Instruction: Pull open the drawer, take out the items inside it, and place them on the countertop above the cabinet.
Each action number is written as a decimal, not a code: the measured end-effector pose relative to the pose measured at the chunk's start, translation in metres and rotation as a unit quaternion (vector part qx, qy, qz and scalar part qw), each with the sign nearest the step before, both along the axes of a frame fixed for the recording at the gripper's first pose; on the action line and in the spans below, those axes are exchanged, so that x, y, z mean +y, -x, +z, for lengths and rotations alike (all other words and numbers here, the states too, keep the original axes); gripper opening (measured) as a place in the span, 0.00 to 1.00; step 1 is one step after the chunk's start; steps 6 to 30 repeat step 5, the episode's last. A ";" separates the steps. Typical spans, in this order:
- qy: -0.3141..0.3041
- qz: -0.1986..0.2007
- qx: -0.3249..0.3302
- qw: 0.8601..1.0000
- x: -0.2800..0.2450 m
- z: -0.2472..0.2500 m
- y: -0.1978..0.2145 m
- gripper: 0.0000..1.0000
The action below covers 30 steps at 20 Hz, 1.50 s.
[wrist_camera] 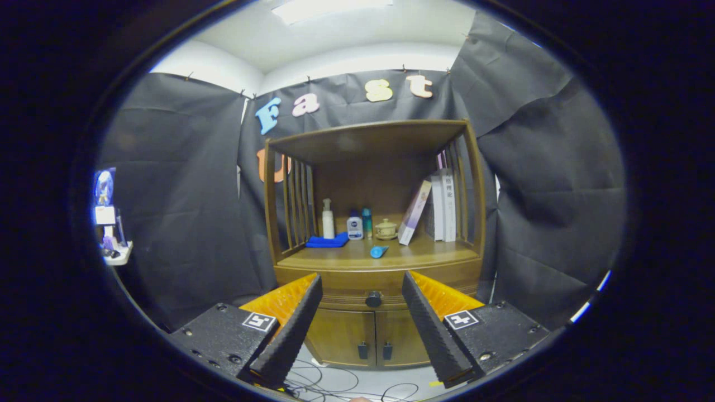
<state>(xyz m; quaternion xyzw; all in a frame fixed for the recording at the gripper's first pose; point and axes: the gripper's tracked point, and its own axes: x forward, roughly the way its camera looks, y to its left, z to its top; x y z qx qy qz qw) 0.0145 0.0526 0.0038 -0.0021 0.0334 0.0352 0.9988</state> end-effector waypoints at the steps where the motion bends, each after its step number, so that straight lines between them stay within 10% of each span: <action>1: -0.006 -0.002 -0.005 1.000 -0.002 0.003 0.011 0.95; 30: -0.010 0.004 -0.012 1.000 -0.011 0.005 0.053 0.95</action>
